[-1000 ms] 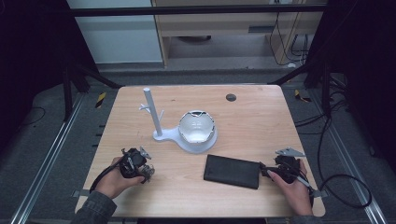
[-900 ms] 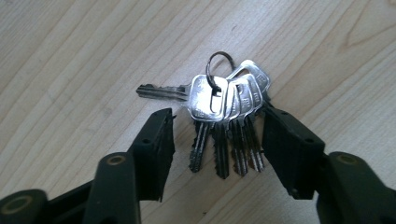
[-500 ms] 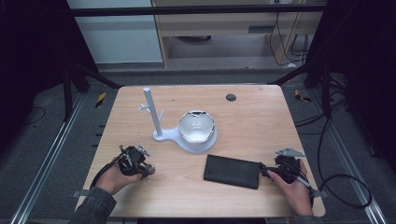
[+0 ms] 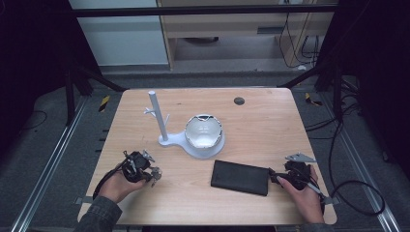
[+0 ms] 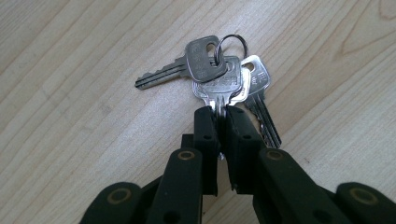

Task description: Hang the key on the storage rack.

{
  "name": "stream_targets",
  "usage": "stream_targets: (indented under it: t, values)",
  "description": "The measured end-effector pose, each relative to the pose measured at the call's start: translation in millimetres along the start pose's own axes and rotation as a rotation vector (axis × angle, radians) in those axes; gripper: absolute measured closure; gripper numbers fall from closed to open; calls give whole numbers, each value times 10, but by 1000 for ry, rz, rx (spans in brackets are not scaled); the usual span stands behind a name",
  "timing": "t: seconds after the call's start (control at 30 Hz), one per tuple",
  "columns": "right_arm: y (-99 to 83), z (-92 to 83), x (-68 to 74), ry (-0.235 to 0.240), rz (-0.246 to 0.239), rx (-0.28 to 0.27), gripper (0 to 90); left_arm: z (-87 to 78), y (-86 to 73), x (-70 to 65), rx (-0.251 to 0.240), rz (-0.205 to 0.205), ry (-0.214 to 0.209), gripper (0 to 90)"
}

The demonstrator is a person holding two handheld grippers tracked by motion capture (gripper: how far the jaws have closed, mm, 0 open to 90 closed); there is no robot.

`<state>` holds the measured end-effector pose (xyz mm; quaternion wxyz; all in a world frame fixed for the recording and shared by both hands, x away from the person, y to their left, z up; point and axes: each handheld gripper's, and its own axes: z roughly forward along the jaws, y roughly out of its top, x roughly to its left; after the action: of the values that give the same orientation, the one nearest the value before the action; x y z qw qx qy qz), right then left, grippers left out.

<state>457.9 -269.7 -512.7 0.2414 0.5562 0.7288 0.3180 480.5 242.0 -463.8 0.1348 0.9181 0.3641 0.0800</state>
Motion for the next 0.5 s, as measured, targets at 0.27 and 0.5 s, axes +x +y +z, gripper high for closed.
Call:
stream_targets:
  t: [0.27, 0.5]
  values:
    - [0, 0, 1, 0, 0, 0, 46, -35, 7, 9, 2, 1, -10, 843]
    - [0, 0, 0, 0, 0, 0, 46, -59, 6, 12, 5, 5, 1, 900]
